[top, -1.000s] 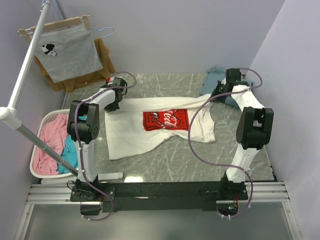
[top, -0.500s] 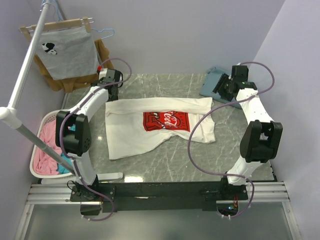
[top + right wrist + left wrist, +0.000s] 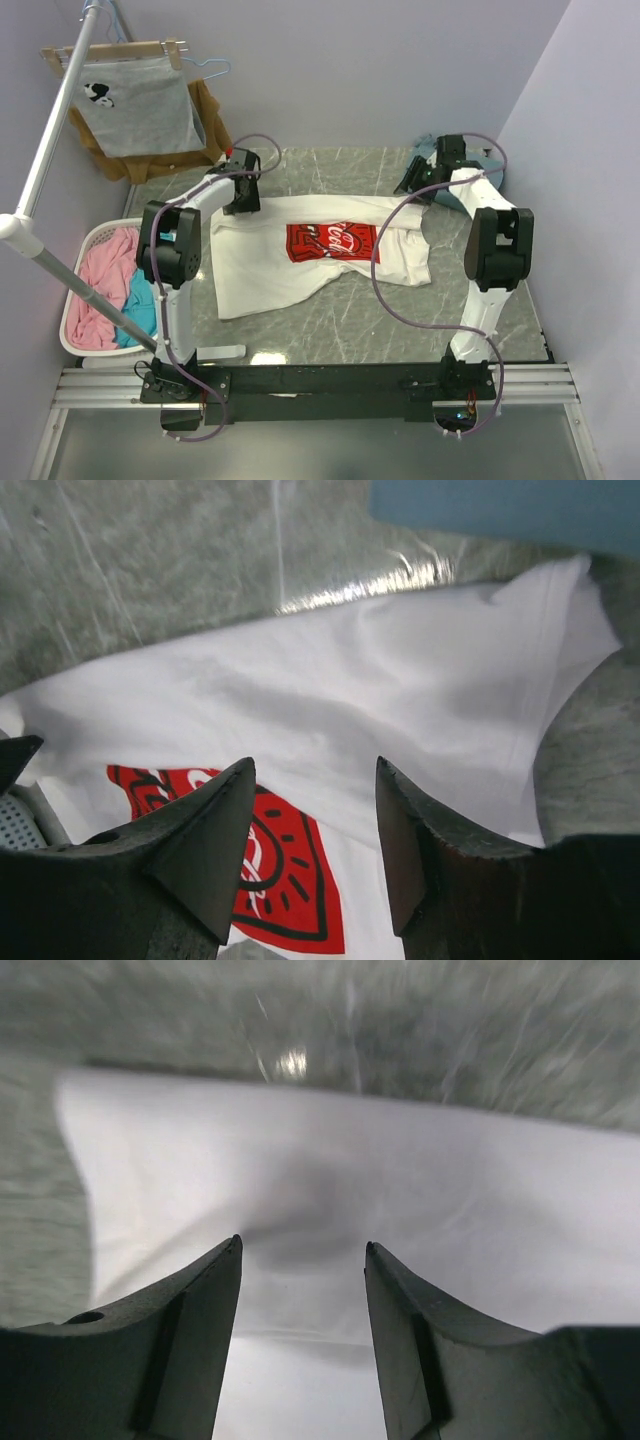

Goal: Fold and stack the t-shirts
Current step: Fold the flattened tshirt in 1/3 of the way

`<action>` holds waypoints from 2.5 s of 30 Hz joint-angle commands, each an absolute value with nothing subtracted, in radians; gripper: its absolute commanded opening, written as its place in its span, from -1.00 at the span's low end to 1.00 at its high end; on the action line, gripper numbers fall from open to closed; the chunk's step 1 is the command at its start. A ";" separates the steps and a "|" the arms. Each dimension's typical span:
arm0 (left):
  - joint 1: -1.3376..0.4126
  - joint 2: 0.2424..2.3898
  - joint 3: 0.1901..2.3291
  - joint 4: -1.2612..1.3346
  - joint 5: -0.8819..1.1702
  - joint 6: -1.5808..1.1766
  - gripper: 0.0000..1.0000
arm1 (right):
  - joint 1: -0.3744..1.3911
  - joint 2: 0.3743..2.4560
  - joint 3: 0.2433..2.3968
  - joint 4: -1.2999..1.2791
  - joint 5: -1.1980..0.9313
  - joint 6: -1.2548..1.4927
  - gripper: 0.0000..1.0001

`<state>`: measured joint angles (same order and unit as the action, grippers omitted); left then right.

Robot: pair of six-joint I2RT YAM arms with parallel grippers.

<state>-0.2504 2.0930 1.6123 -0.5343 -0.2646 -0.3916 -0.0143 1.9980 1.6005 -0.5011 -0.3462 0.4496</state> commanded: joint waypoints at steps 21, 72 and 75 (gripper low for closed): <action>-0.210 2.257 1.783 -0.536 -0.322 -0.322 0.19 | -0.009 2.190 1.843 -0.455 -0.276 0.417 0.20; -0.388 1.132 0.486 -0.244 -0.270 -0.839 0.50 | 0.139 1.373 0.655 -0.216 -0.147 0.449 -0.65; -0.390 1.146 0.491 -0.239 -0.268 -0.830 0.50 | 0.150 1.356 0.666 -0.225 -0.155 0.457 -1.00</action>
